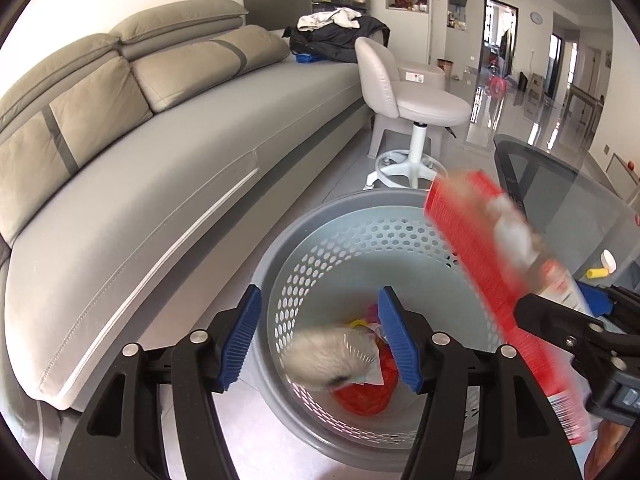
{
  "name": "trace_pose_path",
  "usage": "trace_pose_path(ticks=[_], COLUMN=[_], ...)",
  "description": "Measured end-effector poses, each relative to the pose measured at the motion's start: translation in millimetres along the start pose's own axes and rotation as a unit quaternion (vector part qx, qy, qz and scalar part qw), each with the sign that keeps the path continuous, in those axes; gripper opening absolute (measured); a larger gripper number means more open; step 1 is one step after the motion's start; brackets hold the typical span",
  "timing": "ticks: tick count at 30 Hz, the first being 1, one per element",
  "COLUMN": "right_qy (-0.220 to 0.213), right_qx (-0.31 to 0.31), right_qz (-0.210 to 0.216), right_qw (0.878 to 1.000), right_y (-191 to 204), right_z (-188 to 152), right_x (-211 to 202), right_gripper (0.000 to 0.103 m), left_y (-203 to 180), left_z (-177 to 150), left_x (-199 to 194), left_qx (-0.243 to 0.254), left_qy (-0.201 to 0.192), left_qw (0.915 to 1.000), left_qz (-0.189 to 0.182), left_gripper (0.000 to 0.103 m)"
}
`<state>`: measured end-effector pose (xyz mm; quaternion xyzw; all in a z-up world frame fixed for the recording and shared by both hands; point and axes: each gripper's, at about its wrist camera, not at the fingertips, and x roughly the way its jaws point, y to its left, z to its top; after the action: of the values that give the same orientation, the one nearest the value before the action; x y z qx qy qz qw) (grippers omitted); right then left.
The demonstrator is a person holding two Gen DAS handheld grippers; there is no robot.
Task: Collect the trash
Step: 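Carry the toothpaste box and plush toy over the grey basket and release both, then move both open tools back toward the table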
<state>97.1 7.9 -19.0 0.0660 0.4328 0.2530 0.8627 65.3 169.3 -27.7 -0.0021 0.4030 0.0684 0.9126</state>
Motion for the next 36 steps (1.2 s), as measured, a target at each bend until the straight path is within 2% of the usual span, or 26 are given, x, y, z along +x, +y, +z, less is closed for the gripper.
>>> trace_pose_path(ticks=[5, 32, 36], right_qy=[-0.019, -0.028, -0.033], right_qx=[0.002, 0.021, 0.023], right_qz=[0.004, -0.007, -0.012], right_qw=[1.0, 0.999, 0.999], right_y=[-0.4, -14.5, -16.5], right_z=[2.0, -2.2, -4.0], right_x=[-8.6, -15.5, -18.9], right_gripper=[0.069, 0.069, 0.069], left_y=[2.5, -5.5, -9.0], left_z=[-0.7, 2.3, 2.4], left_x=[1.5, -8.4, -10.0], left_qx=[-0.005, -0.004, -0.003], left_qy=[0.002, -0.014, -0.018], left_qw=[1.0, 0.9998, 0.9998], left_qz=[0.0, -0.011, -0.012], left_gripper=[0.064, 0.068, 0.073])
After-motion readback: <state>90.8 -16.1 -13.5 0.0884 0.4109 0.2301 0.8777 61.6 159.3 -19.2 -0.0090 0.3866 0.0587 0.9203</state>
